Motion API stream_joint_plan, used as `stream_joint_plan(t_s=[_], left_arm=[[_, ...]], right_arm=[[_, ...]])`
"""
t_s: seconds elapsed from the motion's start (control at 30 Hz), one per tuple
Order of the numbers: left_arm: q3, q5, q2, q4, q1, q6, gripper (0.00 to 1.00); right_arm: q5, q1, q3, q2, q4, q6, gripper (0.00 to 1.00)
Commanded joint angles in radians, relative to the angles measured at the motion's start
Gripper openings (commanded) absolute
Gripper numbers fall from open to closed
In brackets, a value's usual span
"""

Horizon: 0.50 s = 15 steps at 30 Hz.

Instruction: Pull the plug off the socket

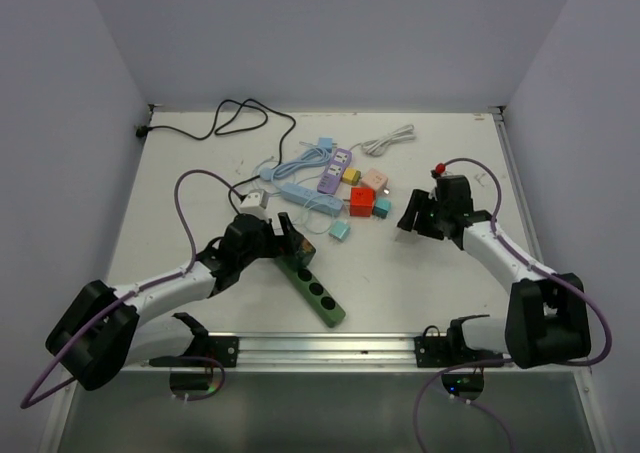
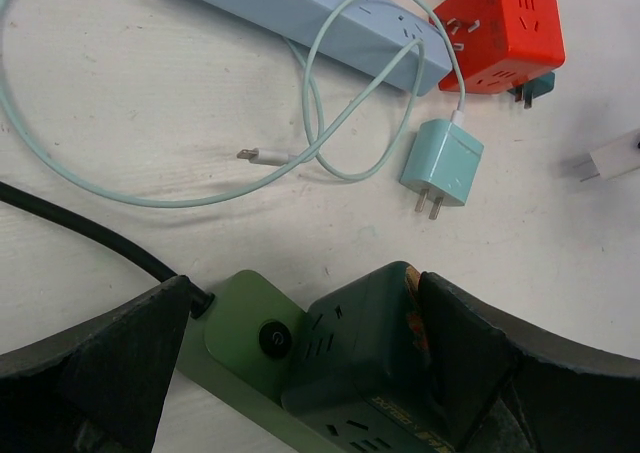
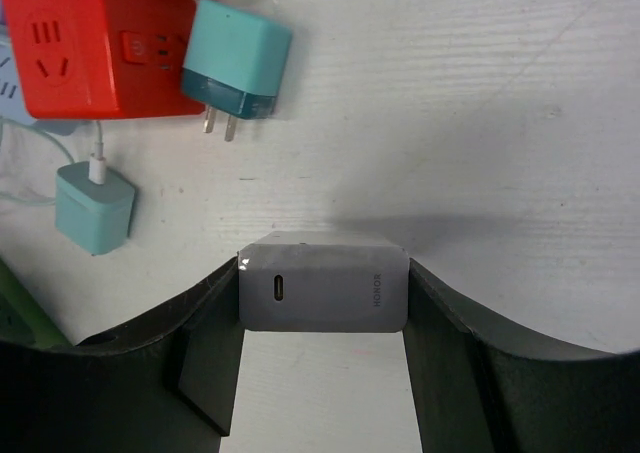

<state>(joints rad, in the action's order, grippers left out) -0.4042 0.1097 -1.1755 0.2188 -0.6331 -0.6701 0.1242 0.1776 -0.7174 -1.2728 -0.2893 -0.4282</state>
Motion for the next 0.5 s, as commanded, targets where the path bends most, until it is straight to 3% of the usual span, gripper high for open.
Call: stream_joint_plan(t_s=[0.0, 0.2, 0.47], left_arm=[[0.001, 0.036, -0.003, -0.159, -0.007, 0.067, 0.98], [-0.012, 0.039, 0.011, -0.176, -0.007, 0.073, 0.99], [-0.015, 0.031, 0.013, -0.182, -0.007, 0.078, 0.99]], right_arm=[[0.045, -0.033, -0.022, -0.026, -0.004, -0.018, 0.60], [0.091, -0.084, -0.057, -0.118, -0.002, -0.014, 0.64], [0.084, -0.112, -0.099, -0.161, 0.004, -0.014, 0.79]])
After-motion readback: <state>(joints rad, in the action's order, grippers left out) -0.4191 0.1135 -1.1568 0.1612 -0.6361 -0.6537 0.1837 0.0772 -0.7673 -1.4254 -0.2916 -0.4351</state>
